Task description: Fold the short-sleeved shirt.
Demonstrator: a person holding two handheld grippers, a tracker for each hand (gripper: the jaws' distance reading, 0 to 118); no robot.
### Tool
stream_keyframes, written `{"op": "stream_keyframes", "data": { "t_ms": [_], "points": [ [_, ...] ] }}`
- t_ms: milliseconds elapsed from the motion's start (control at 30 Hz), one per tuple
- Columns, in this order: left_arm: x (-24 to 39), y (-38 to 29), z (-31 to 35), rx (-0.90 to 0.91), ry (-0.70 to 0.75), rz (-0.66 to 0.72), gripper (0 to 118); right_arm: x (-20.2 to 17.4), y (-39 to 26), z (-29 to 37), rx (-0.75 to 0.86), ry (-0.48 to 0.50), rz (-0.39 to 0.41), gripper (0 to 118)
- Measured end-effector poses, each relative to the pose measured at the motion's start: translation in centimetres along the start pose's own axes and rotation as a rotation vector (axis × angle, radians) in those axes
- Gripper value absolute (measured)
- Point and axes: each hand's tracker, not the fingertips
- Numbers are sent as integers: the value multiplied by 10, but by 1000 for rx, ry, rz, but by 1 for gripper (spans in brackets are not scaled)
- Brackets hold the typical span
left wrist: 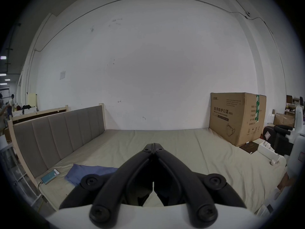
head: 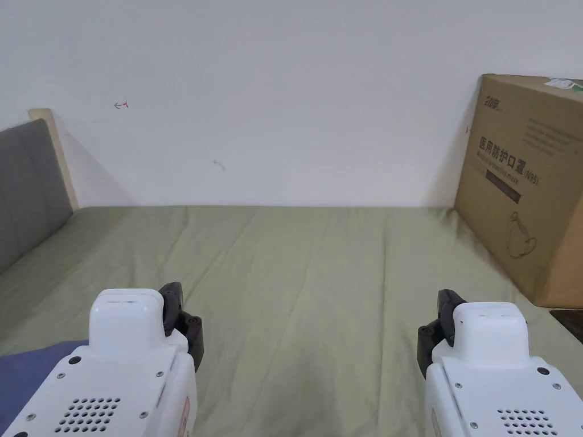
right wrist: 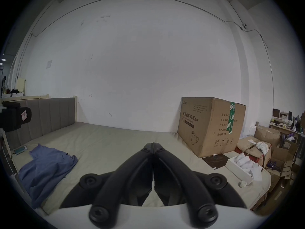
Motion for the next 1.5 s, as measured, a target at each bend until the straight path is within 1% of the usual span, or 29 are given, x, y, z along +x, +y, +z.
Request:
{"op": "stream_keyframes", "data": {
  "t_ms": [133,200,367,533,600,667,833,933,1000,1100,1200,1267,1333,1433,1500],
  "points": [
    [-1,2,0,3,-13,7,0,1,1,-1,2,1,4,0],
    [1,3,0,8,-7,-2,0,2,2,-2,2,4,-14,0],
    [1,5,0,9,-14,5,0,2,1,-3,-14,12,-24,0],
    [-14,7,4,0,3,22,0,-7,3,-9,-24,64,-35,0],
    [-24,9,10,-2,43,13,0,-19,4,-10,-23,131,-31,0],
    [-38,10,16,-1,80,15,0,-34,6,-12,-21,172,-33,0],
    [-74,10,42,-11,225,0,0,-78,11,-18,-25,339,-61,0],
    [-95,10,58,-13,304,32,0,-107,15,-15,-39,432,-82,0],
    [-106,10,68,-17,343,55,0,-124,16,-13,-49,491,-69,0],
    [-117,10,78,-26,393,47,0,-142,20,-6,-41,525,-51,0],
    [-125,11,82,-33,415,57,0,-148,17,-6,-44,554,-49,0],
    [-127,11,77,-57,424,65,0,-151,16,-6,-51,562,-44,0],
    [-130,7,63,-137,420,73,0,-150,11,-8,-64,565,-39,0],
    [-141,-11,25,-244,367,119,0,-149,6,-11,-83,560,-31,0],
    [-155,-35,-15,-353,351,157,0,-147,3,-14,-99,556,-34,0]
  ]
}}
